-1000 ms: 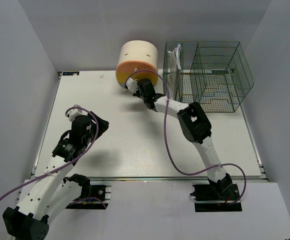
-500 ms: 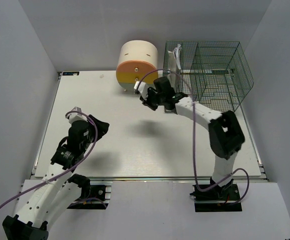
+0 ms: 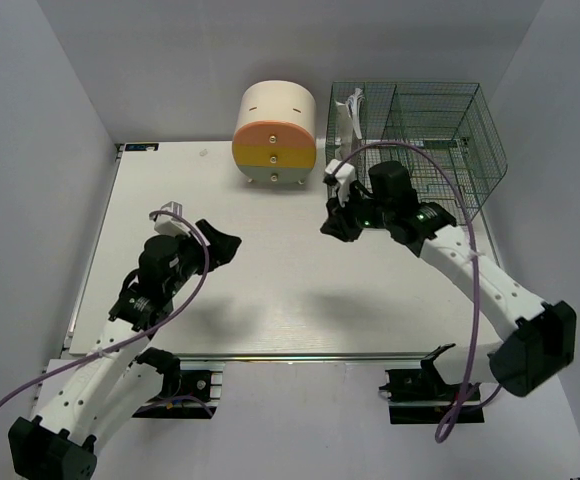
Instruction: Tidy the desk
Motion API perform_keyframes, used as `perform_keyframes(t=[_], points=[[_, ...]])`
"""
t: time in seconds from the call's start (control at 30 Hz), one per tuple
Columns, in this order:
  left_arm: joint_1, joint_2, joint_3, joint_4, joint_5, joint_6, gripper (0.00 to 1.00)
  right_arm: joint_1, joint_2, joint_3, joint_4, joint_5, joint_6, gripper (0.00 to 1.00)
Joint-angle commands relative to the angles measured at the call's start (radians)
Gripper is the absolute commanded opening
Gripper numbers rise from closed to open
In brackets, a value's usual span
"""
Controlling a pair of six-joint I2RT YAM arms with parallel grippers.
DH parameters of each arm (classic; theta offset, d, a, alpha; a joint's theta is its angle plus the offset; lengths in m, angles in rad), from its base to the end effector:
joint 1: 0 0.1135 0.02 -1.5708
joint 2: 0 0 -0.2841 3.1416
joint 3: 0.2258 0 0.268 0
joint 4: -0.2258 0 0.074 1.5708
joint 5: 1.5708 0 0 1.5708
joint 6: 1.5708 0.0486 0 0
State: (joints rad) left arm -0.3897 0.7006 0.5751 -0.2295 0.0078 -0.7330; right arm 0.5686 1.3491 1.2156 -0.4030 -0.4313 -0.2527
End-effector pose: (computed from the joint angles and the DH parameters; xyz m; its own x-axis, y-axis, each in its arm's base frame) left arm 0.1705 -0.0704 0.2809 -0.4977 -0.5189 -0.6950 0.0722 0.7737 -0.6294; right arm 0.2637 0.1926 0.3550 -0.2190 -0.4095 -0.8856 -0.8745 0.4850 -0.0080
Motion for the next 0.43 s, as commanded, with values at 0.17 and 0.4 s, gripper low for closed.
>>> perform_keyframes(t=[0.17,0.4], points=[[-0.009,0.01,0.088,-0.019,0.043,0.078,0.98,-0.027,-0.188,-0.079,-0.064,0.118,0.099,0.32],[-0.009,-0.029,0.075,-0.033,0.052,0.064,0.98,-0.024,-0.304,-0.208,0.073,0.141,0.141,0.73]])
